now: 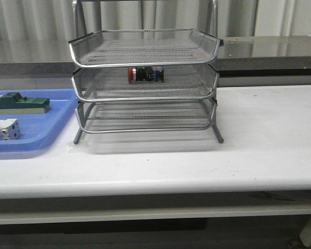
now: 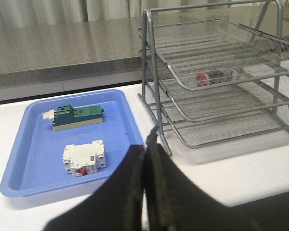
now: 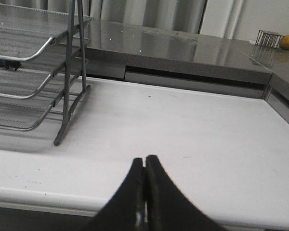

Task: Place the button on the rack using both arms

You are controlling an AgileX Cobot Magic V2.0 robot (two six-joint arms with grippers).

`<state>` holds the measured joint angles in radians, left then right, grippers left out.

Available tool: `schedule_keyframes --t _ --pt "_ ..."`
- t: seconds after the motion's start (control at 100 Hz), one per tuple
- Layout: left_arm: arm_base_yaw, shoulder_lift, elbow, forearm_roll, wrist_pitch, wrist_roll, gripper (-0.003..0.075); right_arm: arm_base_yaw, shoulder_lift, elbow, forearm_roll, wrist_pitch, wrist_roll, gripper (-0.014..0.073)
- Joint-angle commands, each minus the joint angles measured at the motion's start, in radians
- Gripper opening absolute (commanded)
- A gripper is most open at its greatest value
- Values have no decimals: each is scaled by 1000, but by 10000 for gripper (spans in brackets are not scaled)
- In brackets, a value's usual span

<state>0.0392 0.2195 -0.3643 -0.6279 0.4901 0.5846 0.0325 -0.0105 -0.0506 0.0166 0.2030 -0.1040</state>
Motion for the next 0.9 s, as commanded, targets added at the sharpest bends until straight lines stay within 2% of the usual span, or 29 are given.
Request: schedule_keyframes --t 0.0,0.25,0.89 --pt "2 9 -26 -31 -65 -3 -20 -6 -17 0 -25 -112 9 -61" --pt "2 9 -26 -31 -65 -3 -20 -6 -17 80 -25 -211 20 -61" --pt "2 9 -25 -31 -65 -3 -20 -6 -17 78 -26 -203 33 -61"
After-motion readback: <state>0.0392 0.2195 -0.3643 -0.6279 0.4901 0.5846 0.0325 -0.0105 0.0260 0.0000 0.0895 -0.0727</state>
